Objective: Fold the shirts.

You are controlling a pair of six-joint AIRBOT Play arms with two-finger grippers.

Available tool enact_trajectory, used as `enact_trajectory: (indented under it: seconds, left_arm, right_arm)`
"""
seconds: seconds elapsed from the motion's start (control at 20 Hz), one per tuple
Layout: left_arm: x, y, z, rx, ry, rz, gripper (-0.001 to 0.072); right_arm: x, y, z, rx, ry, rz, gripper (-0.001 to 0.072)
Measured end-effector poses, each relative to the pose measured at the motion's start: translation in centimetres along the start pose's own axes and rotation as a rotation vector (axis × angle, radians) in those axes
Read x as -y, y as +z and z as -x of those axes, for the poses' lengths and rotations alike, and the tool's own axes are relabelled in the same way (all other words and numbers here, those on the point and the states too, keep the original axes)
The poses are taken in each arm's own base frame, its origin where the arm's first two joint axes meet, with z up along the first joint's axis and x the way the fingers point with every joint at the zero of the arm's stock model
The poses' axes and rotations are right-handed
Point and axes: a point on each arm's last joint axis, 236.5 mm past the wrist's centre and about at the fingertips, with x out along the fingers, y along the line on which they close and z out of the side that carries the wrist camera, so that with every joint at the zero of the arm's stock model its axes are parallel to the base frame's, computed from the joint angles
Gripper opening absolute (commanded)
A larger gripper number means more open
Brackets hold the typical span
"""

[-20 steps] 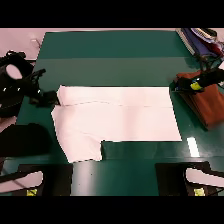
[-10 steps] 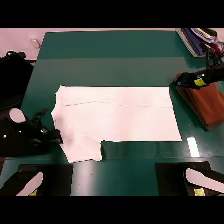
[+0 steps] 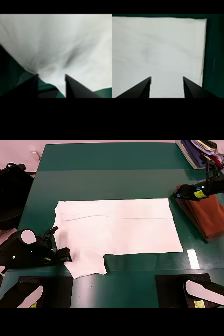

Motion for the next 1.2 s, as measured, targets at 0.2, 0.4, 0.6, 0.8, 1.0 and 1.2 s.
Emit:
enact_trajectory:
  seconds: [0.2, 0.4, 0.6, 0.8, 1.0, 1.2]
  left_arm:
    - [0.5, 1.0, 0.5, 0.037, -0.004, -0.016, 0.0025]
    - [2.0, 2.6, 2.9, 0.089, -0.019, -0.073, 0.0026]
    - [3.4, 4.1, 5.2, 0.148, -0.033, -0.121, 0.0026]
    - [4.0, 4.6, 6.2, 0.168, -0.039, -0.146, 0.0026]
    - [4.2, 4.8, 6.4, 0.176, -0.041, -0.158, 0.0026]
    - [4.2, 4.6, 6.6, 0.168, -0.038, -0.178, 0.0025]
  right_arm:
    - [0.1, -0.6, 0.1, -0.023, 0.001, -0.001, 0.0449]
    - [3.4, -4.2, -0.2, -0.112, -0.019, -0.080, 0.0522]
    - [9.9, -13.3, -1.4, -0.279, -0.070, -0.307, 0.0625]
    - [12.3, -21.7, -2.9, -0.394, -0.035, -0.562, 0.0551]
    - [10.1, -24.6, -4.8, -0.428, 0.067, -0.664, 0.0402]
    - [8.6, -24.5, -6.7, -0.423, 0.084, -0.616, 0.0018]
